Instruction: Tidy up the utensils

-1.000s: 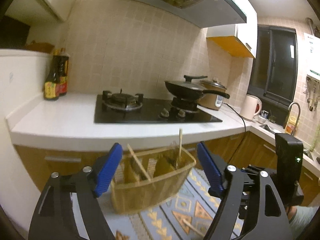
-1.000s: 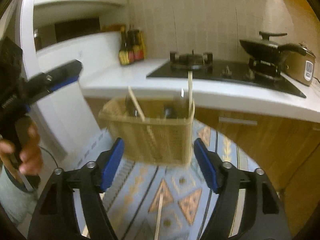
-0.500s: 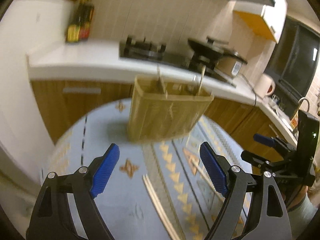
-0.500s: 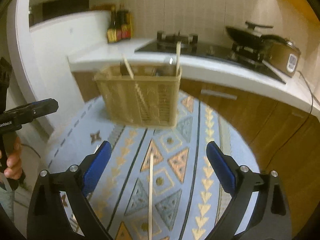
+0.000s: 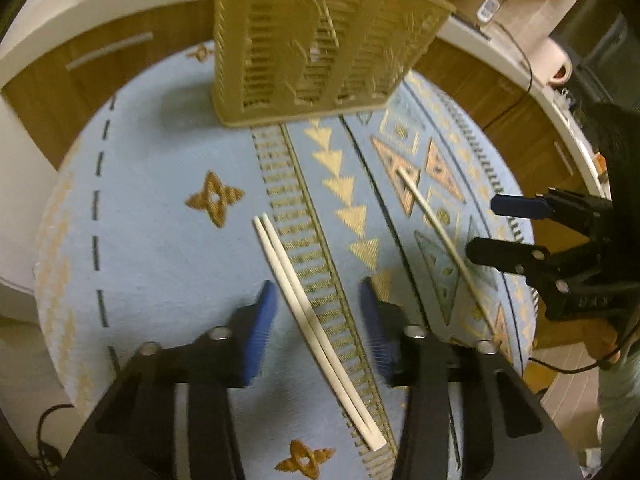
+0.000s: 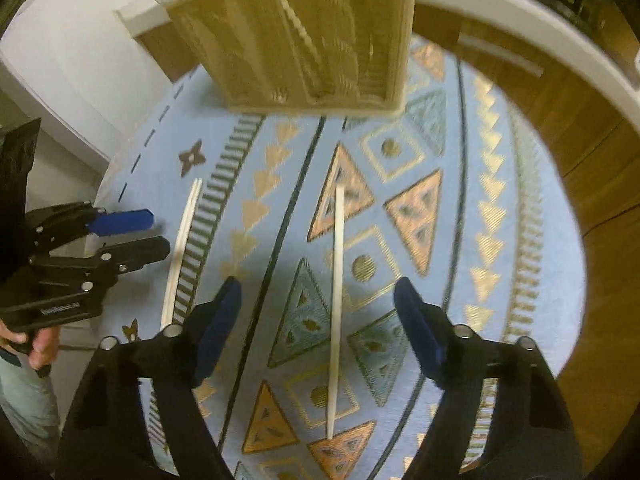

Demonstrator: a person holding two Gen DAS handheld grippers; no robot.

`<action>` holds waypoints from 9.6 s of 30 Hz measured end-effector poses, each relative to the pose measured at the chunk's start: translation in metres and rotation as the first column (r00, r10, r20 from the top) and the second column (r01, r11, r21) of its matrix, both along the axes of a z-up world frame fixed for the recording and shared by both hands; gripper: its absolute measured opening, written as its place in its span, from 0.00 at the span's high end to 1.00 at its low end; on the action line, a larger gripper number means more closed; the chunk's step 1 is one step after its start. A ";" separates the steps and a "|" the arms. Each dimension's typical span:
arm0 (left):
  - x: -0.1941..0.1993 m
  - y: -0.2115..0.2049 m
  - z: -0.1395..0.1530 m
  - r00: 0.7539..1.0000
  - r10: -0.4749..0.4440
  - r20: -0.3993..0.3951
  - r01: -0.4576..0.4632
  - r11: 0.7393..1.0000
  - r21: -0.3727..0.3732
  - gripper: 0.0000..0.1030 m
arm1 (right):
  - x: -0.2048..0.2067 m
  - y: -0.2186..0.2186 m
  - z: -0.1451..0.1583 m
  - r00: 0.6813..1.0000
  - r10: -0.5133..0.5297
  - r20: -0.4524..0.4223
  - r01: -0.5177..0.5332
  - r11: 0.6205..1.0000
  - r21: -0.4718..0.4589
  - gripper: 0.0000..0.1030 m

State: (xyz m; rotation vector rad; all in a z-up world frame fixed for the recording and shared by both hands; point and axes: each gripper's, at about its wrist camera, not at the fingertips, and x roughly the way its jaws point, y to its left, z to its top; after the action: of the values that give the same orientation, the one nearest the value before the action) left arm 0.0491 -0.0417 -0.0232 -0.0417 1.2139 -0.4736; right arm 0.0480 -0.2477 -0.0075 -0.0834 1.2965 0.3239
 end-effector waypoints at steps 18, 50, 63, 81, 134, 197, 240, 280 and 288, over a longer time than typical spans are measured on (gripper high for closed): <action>0.012 -0.028 -0.023 0.999 -0.004 -0.039 0.009 0.992 0.127 0.68 | 0.014 0.016 -0.037 0.990 0.031 -0.134 -0.040 0.997 -0.062 0.84; -0.024 -0.002 0.064 0.953 0.080 0.293 -0.034 0.987 -0.159 0.98 | -0.011 -0.025 0.060 0.986 0.033 0.165 -0.063 0.982 0.176 0.96; -0.024 -0.008 0.171 0.812 0.157 0.562 0.017 0.956 -0.292 0.98 | -0.008 -0.009 0.154 0.874 -0.023 0.485 -0.116 0.960 0.255 0.96; 0.075 -0.031 0.176 0.545 0.436 0.716 -0.097 0.881 -0.463 0.98 | 0.081 -0.025 0.177 0.568 -0.264 0.779 -0.048 0.935 0.351 0.96; -0.031 0.002 0.103 0.645 0.327 0.691 -0.146 0.940 -0.309 0.14 | -0.022 -0.046 0.088 0.699 -0.274 0.660 0.019 0.930 0.367 0.40; -0.055 -0.022 0.032 0.440 0.363 0.821 -0.485 0.866 -0.123 0.07 | -0.060 -0.006 0.035 0.448 -0.187 0.874 0.164 0.978 0.126 0.08; -0.048 -0.023 0.030 0.464 0.354 0.812 -0.478 0.872 -0.107 0.07 | -0.057 -0.014 0.036 0.457 -0.212 0.864 0.178 0.973 0.144 0.08; -0.047 -0.025 0.029 0.467 0.352 0.811 -0.476 0.873 -0.104 0.07 | -0.054 -0.014 0.032 0.477 -0.195 0.857 0.163 0.978 0.132 0.08; -0.048 -0.028 0.027 0.473 0.338 0.814 -0.468 0.879 -0.093 0.07 | -0.053 -0.013 0.030 0.478 -0.187 0.858 0.160 0.979 0.125 0.08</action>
State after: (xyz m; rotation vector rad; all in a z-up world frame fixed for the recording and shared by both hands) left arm 0.0006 -0.0694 0.0039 0.0154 0.2638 0.0612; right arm -0.0046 -0.2611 0.0227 -0.0744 0.2520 0.0774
